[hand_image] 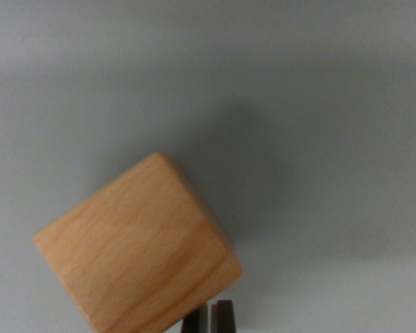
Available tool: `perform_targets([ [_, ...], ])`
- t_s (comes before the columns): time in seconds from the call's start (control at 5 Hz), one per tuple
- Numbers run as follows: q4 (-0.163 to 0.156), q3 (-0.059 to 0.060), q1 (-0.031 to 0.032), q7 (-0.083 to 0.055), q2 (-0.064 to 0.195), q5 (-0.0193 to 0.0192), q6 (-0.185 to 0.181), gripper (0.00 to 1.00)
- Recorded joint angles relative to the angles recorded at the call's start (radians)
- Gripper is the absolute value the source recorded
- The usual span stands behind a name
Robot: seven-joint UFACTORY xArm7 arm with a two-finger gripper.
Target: Push wooden cube
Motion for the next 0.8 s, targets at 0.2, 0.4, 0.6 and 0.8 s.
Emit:
perform_targets([
  [0.2,0.000,0.000,0.0000,0.000,0.000,0.0000,0.000,1.00],
  [0.4,0.036,0.001,-0.0004,0.001,0.022,0.0013,0.014,1.00],
  [0.6,0.036,0.001,-0.0004,0.001,0.022,0.0013,0.014,1.00],
  [0.8,0.064,0.002,-0.0008,0.001,0.040,0.0023,0.024,1.00],
])
